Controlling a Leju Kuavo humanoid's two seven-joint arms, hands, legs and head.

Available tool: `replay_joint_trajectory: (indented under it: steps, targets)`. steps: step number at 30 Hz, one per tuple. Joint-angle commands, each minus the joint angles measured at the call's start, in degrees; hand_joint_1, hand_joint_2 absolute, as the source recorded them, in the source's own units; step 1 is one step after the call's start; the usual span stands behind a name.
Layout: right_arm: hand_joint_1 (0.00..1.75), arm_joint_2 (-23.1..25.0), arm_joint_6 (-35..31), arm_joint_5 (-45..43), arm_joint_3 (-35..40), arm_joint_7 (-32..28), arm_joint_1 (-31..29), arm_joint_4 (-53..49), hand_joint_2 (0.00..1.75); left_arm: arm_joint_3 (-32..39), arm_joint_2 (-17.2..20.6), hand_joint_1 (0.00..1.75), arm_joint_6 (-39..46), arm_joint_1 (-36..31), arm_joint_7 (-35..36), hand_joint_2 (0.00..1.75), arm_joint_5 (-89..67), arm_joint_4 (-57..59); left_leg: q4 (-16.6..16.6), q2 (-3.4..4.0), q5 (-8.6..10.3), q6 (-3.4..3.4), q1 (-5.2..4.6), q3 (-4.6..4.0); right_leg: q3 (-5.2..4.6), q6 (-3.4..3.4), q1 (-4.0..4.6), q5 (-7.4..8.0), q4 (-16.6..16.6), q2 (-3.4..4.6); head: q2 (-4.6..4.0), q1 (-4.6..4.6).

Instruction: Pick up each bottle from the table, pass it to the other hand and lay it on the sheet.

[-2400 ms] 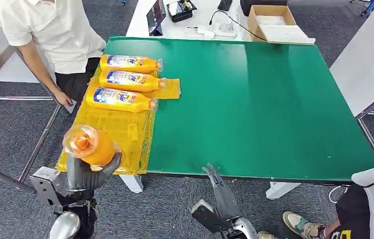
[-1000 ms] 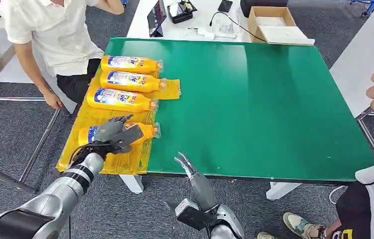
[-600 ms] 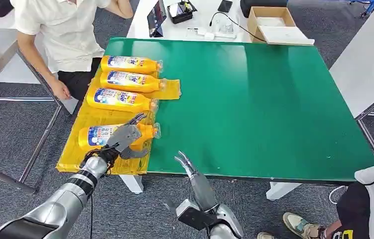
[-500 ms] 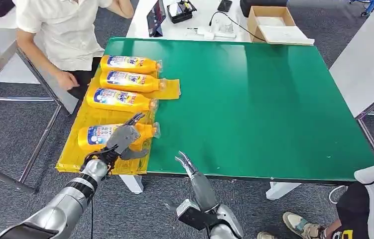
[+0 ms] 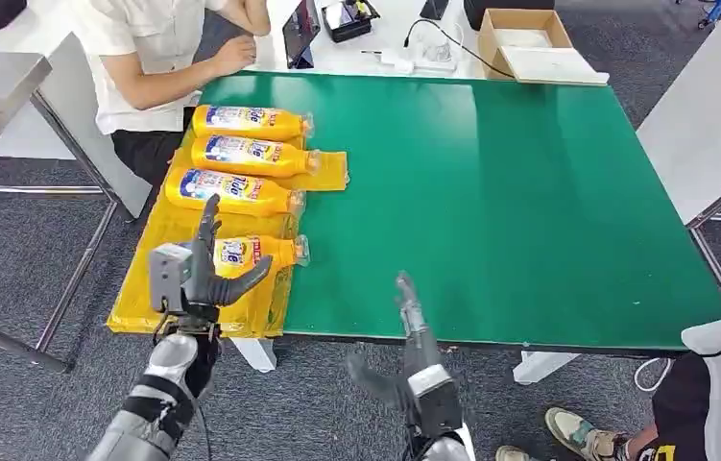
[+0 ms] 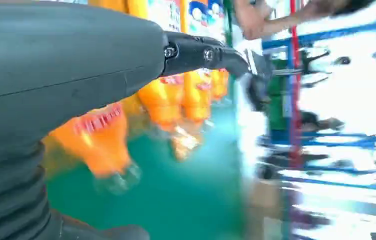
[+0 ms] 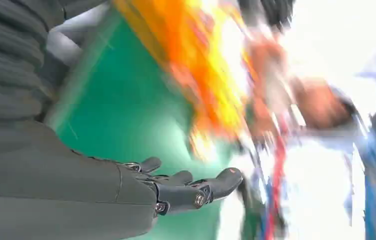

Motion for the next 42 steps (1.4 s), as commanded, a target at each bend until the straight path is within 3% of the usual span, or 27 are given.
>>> replay_joint_trajectory:
  steps: [1,2,3,6,9,11,13,14,17,20,23,28,29,32,33,37,40,42]
  targets:
    - [0.00,-0.54,-13.47,-1.87,-3.89,0.11,4.26,-17.15,0.00,-11.96,-0.18,0.00,9.59,12.52,-3.33,1.75,7.27,-22.98,0.12,0.01,-0.23,-0.09,0.05,0.18,0.20,-0.14,0.07,-0.22,0.10,-0.02,0.00,0.00]
    - [0.00,0.20,-11.67,-3.46,-4.87,0.11,4.60,-15.33,0.00,-11.74,-0.44,0.00,9.86,13.17,-3.50,1.75,7.99,-23.50,0.11,-0.03,-0.27,-0.11,0.08,0.30,0.33,-0.17,0.09,-0.27,0.07,-0.06,0.00,0.00]
    - [0.00,0.20,-11.67,-3.46,-4.87,0.11,4.60,-15.33,0.00,-11.74,-0.44,0.00,9.86,13.17,-3.50,0.00,7.99,-23.50,0.01,-0.02,-0.20,-0.10,0.09,0.29,0.33,-0.16,0.11,-0.18,-0.05,-0.04,0.00,-0.02]
    - [0.00,2.23,-2.34,-10.88,-9.49,0.73,6.37,-9.70,0.00,-9.44,-1.64,0.00,10.10,15.68,-1.84,0.00,13.36,-25.43,-0.04,0.03,-0.15,-0.08,0.08,0.23,0.23,-0.15,0.10,-0.10,-0.10,0.00,0.00,0.00]
    - [0.00,2.99,-3.11,-10.53,-10.89,1.05,6.93,-9.56,0.00,-8.59,-2.19,0.00,11.75,15.81,-1.32,0.00,13.92,-25.09,-0.04,0.04,-0.09,-0.05,0.08,0.11,0.09,-0.10,0.09,-0.05,-0.09,0.01,0.00,-0.02]
    - [0.00,4.64,-4.80,-11.54,-12.32,4.22,8.31,-10.70,0.00,-8.14,-3.16,0.00,16.70,15.05,0.39,0.00,14.17,-23.15,-0.03,-0.01,-0.13,-0.08,0.10,0.22,0.22,-0.14,0.11,-0.11,-0.08,-0.06,0.00,0.00]
    - [0.00,4.23,-4.58,-13.53,-11.12,8.00,8.89,-11.57,0.00,-9.60,-2.54,0.00,17.42,14.76,-2.75,0.00,13.23,-22.50,-0.04,-0.07,-0.14,-0.09,0.12,0.29,0.32,-0.15,0.13,-0.15,-0.09,-0.11,0.00,-0.02]
    - [0.00,3.74,-6.57,-11.78,-10.34,8.41,8.62,-11.04,0.00,-9.70,-2.32,0.00,16.95,15.26,-3.92,1.75,13.04,-22.72,-0.04,-0.03,-0.14,-0.08,0.10,0.28,0.28,-0.14,0.10,-0.14,-0.07,-0.07,0.00,-0.02]
    - [0.00,3.07,-13.80,-5.95,-7.87,7.22,6.44,-9.13,0.00,-8.75,-0.27,0.00,9.51,17.78,-4.65,1.75,16.48,-24.05,-0.07,0.11,-0.17,-0.10,0.13,0.36,0.34,-0.15,0.13,-0.12,-0.11,0.06,0.00,-0.02]
    - [0.00,2.22,-14.90,-6.16,-6.00,7.56,5.31,-9.73,0.00,-7.54,0.06,0.00,5.00,19.76,-6.35,1.75,15.95,-24.30,-0.09,0.31,-0.20,-0.11,0.10,0.38,0.31,-0.17,0.10,-0.09,-0.11,0.27,0.00,0.00]
    - [0.00,3.52,-18.98,-6.68,-7.93,4.52,5.60,-11.88,0.00,-8.02,-0.54,0.00,7.20,20.37,-8.60,1.75,10.99,-23.86,-0.09,0.24,-0.17,-0.11,0.09,0.35,0.30,-0.17,0.09,-0.09,-0.10,0.18,0.00,-0.02]
    - [0.00,3.80,-19.04,-6.77,-8.65,4.12,5.76,-12.56,0.00,-8.36,-0.65,0.00,7.68,19.83,-8.68,1.75,10.30,-23.49,-0.04,0.08,-0.08,-0.05,0.06,0.10,0.08,-0.10,0.06,-0.04,-0.05,0.04,0.00,-0.02]
    - [0.00,6.18,-19.04,-9.69,-11.37,0.29,6.32,-13.77,0.00,-9.41,-0.07,0.00,8.30,19.37,-8.47,1.75,8.11,-22.91,-0.03,0.13,-0.16,-0.10,0.12,0.28,0.25,-0.17,0.12,-0.10,-0.06,0.08,0.00,-0.02]
    - [0.00,6.52,-19.04,-11.10,-12.63,1.36,7.45,-16.90,0.00,-9.79,0.01,0.00,9.45,19.14,-7.84,1.75,6.47,-20.87,-0.01,0.03,-0.12,-0.09,0.08,0.22,0.20,-0.16,0.09,-0.11,-0.02,-0.02,0.00,-0.02]
    - [0.00,7.60,-19.04,-7.75,-13.97,0.16,8.32,-17.77,1.75,-10.00,0.41,0.00,10.99,19.26,-8.62,1.75,4.22,-20.48,-0.06,0.01,-0.11,-0.09,0.07,0.24,0.21,-0.15,0.07,-0.11,-0.05,-0.04,0.00,-0.02]
    - [0.00,7.94,-19.04,-5.67,-14.68,0.11,8.97,-18.93,1.75,-10.09,0.20,0.00,11.91,20.68,-8.73,1.75,3.05,-20.65,-0.06,-0.02,-0.19,-0.12,0.12,0.41,0.40,-0.19,0.12,-0.19,-0.08,-0.07,0.00,0.00]
    - [0.00,3.29,-18.03,-1.85,-9.90,0.11,6.26,-10.93,1.75,-9.54,0.27,0.00,10.90,22.15,-8.37,1.75,2.96,-21.82,-0.10,0.10,-0.12,-0.06,0.08,0.30,0.27,-0.12,0.08,-0.07,-0.14,0.06,0.00,-0.02]
    - [0.00,3.26,-18.00,-1.79,-9.69,0.11,6.04,-10.60,1.75,-9.41,0.28,0.00,10.77,22.19,-8.38,1.75,3.03,-21.84,-0.18,0.27,-0.25,-0.13,0.17,0.68,0.63,-0.22,0.18,-0.12,-0.27,0.20,0.00,-0.02]
